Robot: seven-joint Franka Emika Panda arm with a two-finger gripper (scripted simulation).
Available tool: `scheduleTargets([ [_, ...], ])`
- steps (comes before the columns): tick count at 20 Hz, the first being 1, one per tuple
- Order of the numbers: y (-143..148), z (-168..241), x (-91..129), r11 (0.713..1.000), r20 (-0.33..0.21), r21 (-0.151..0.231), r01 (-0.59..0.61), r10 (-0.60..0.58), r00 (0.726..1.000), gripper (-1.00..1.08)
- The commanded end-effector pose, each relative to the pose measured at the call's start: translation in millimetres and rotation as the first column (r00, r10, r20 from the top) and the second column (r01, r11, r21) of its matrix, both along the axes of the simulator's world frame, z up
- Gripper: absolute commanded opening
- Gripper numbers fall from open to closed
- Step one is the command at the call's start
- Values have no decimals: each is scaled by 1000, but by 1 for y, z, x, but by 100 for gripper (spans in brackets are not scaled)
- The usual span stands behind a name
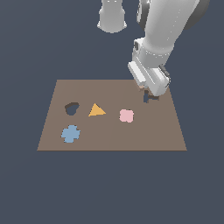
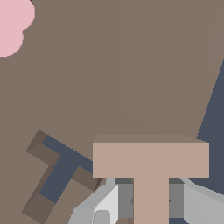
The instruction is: Insert a designated object into the corresponding slot on a board.
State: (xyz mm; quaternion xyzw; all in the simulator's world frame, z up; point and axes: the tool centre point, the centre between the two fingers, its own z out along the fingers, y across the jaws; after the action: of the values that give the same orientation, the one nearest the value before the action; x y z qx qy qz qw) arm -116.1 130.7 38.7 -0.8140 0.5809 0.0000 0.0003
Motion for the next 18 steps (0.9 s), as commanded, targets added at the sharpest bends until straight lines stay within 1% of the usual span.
scheduleTargets([
  [1, 8, 0, 8, 996, 0, 0, 88, -88, 996, -100],
  [5, 17, 1, 21, 978, 0, 0, 209, -209, 978, -100],
  [9, 23, 1, 32, 951, 0, 0, 311, -311, 951, -100],
  [13, 28, 1, 43, 920, 0, 0, 391, -391, 920, -100],
  [18, 30, 1, 53, 886, -1, 0, 464, -464, 886, -100],
])
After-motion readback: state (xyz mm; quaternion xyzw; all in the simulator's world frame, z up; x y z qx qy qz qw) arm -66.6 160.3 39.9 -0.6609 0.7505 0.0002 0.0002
